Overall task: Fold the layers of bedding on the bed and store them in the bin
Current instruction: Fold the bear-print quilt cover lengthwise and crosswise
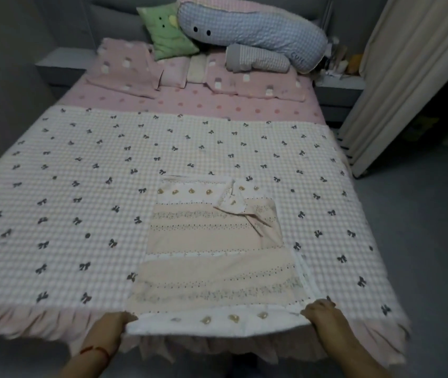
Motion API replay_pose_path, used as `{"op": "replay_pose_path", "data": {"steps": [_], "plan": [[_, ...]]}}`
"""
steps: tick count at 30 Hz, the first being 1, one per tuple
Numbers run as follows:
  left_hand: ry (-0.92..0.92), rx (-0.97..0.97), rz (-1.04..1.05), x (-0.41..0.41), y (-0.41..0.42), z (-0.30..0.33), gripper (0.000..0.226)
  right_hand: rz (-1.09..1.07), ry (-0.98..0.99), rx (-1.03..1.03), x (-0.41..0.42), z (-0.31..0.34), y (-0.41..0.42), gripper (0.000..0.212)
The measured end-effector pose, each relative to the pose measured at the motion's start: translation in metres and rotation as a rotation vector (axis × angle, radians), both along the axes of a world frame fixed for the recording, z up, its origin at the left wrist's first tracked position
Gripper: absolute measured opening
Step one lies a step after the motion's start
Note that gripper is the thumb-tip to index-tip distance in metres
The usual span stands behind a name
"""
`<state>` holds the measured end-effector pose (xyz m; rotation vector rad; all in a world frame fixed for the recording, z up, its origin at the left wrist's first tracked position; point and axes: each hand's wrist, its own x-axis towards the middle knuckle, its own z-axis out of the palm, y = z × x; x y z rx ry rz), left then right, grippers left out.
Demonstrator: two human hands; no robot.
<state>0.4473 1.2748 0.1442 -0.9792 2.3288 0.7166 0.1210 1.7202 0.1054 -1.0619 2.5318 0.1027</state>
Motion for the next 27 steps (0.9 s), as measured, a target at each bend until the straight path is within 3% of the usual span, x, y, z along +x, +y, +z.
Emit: {"op": "replay_pose_path", "data": {"steps": [2, 3, 5, 8, 11, 14, 18, 22, 24, 27], "plan": [[-0.053, 0.049, 0.102, 0.009, 0.015, -0.028, 0.022, 0.008, -0.057, 0.135, 0.018, 0.011, -0.006, 0.020], [0.009, 0.063, 0.143, 0.014, 0.023, -0.035, 0.027, 0.015, -0.130, 0.216, 0.023, 0.015, -0.012, 0.022], [-0.015, 0.122, 0.097, 0.021, 0.029, -0.055, 0.043, -0.038, -0.291, 0.302, 0.030, 0.015, -0.018, 0.034], [-0.065, 0.203, 0.128, -0.010, 0.048, -0.077, 0.062, -0.107, -0.398, 0.182, 0.020, -0.016, -0.031, 0.057], [0.006, 0.098, 0.032, -0.092, 0.057, -0.103, 0.054, -0.175, -0.393, 0.014, -0.016, -0.041, -0.071, 0.057], [0.056, -0.011, -0.033, -0.199, 0.058, -0.127, 0.063, -0.281, -0.339, -0.161, -0.077, -0.069, -0.124, 0.055], [0.143, -0.225, -0.125, -0.326, 0.018, -0.165, 0.060, -0.559, -0.281, -0.480, -0.183, -0.097, -0.199, 0.057], [0.336, -0.459, 0.017, -0.431, -0.045, -0.205, 0.058, -0.944, -0.521, -0.544, -0.282, -0.120, -0.258, 0.084], [0.449, -0.523, 0.114, -0.451, -0.073, -0.221, 0.058, -0.969, -0.615, -0.527, -0.310, -0.127, -0.270, 0.078], [0.646, -0.435, 0.251, -0.460, -0.094, -0.253, 0.060, -0.691, -0.577, -0.454, -0.355, -0.147, -0.272, 0.043]]}}
